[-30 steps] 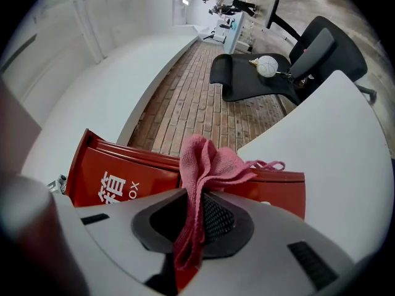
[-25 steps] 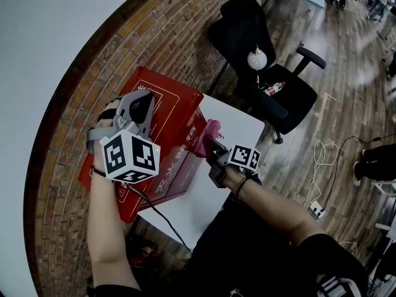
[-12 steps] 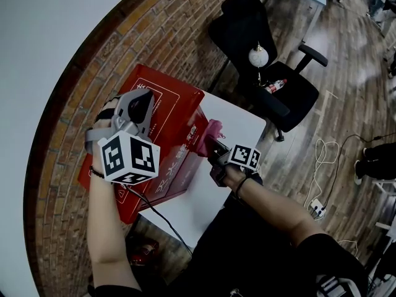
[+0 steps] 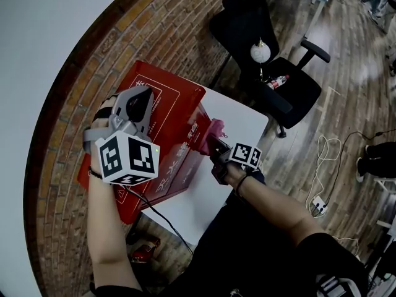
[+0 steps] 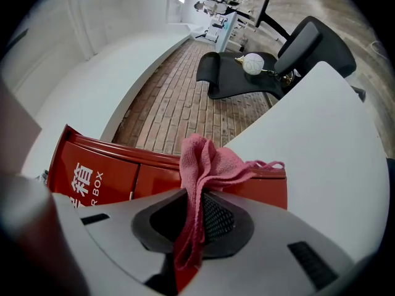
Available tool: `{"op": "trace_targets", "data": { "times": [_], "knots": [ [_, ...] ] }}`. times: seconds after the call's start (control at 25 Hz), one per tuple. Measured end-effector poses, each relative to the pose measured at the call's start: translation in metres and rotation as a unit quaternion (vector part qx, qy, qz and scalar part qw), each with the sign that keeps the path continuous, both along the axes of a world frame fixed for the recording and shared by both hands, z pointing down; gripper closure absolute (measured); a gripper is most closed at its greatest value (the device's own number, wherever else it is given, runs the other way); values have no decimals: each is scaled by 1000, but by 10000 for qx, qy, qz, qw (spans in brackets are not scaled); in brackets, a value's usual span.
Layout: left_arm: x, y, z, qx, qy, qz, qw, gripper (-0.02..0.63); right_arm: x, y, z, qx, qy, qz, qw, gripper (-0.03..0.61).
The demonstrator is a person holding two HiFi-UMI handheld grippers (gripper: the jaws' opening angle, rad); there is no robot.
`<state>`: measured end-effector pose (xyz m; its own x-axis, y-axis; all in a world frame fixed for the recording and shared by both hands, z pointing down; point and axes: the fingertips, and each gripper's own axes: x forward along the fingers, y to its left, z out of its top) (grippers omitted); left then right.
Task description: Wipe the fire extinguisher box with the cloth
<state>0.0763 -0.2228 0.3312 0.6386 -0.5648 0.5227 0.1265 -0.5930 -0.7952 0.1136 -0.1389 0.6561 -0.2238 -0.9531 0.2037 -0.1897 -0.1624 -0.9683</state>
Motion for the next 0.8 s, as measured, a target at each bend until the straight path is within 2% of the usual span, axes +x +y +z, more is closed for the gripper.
{"op": "trace_targets", "data": {
  "times": [0.8],
  "knots": [
    [0, 1, -1, 11, 5, 23, 10000, 584, -1, 0, 56, -424, 83, 13, 9991, 517]
  ]
}}
